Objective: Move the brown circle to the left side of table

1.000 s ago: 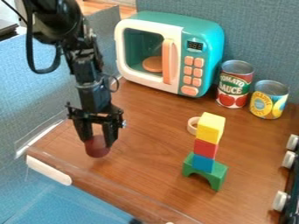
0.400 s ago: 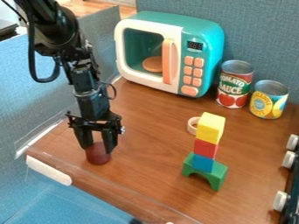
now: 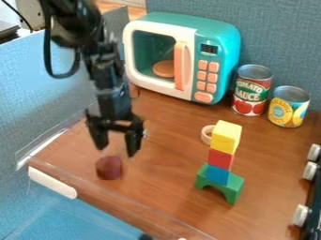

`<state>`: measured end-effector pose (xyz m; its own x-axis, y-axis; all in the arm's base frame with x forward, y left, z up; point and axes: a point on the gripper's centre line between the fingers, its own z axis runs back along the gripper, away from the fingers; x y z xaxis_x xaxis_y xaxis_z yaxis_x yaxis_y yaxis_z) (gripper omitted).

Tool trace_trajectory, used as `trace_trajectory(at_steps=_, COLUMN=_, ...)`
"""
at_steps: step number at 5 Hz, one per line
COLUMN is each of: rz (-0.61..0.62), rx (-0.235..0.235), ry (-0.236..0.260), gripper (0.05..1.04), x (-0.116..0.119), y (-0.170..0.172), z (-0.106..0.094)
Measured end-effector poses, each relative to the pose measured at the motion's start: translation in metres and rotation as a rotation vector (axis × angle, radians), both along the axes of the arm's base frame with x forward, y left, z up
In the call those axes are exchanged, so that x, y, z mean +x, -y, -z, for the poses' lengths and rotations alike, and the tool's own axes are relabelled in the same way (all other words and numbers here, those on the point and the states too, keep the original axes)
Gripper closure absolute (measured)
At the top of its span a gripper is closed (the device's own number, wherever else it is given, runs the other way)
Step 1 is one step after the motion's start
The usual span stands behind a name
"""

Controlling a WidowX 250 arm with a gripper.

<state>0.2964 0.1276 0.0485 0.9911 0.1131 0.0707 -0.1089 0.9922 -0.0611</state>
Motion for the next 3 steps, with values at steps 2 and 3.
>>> trace_trajectory(at_steps=2, rz=0.173, rx=0.145, ry=0.031, gripper=0.083, x=0.013, y=0.040, z=-0.059)
trace_trajectory(at_steps=3, rz=0.205, rx=0.149, ry=0.013, gripper=0.083, x=0.013, y=0.050, z=-0.066)
